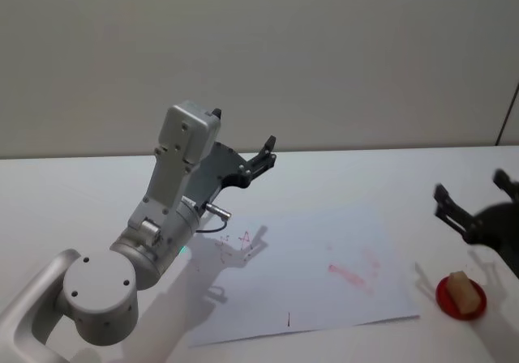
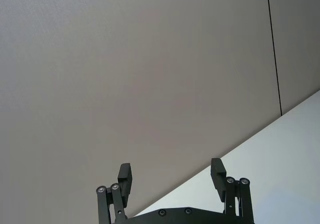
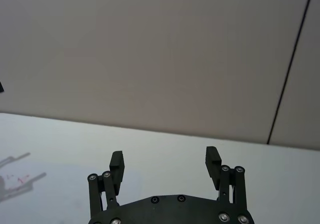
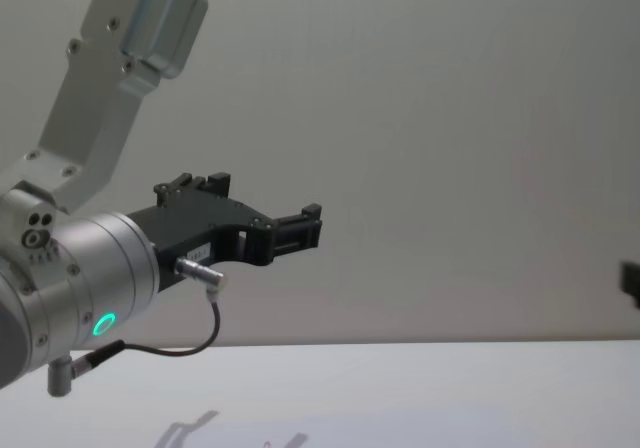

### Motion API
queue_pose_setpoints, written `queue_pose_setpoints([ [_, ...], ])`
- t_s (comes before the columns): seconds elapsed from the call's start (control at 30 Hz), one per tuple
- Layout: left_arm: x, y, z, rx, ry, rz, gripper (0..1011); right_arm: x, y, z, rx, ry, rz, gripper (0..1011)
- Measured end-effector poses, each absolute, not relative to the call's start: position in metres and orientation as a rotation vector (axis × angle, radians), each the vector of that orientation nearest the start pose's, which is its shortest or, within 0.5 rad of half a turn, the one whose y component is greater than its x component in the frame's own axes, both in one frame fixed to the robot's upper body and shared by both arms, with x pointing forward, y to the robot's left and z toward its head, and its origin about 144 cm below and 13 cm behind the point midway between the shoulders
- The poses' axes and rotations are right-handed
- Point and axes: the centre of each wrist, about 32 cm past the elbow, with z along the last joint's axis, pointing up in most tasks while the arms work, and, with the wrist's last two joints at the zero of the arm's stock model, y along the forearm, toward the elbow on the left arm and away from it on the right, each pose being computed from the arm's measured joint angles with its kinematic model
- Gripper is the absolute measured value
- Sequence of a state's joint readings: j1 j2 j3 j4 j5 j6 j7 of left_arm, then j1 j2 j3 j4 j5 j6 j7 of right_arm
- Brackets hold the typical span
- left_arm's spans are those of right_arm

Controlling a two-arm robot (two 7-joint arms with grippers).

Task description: Use the one hand to pick up the stamp and affix it onto the A4 paper.

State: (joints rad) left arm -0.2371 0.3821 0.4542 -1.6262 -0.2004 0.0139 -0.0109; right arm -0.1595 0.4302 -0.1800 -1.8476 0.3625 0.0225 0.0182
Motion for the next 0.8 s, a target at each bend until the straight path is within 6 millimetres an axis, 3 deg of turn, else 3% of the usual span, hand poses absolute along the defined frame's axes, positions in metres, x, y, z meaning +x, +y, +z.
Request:
queue_pose_setpoints([
  [0.27,0.492,0.198,1.204,0.061,-0.268,1.124,1001,0.375,-0.286,1.168,-0.068,0.043,-1.306,1001],
  [0.8,0.492,0.198,1.204,0.061,-0.268,1.124,1001,0.361,-0.298,1.162,-0.15,0.098,-1.24,1001],
])
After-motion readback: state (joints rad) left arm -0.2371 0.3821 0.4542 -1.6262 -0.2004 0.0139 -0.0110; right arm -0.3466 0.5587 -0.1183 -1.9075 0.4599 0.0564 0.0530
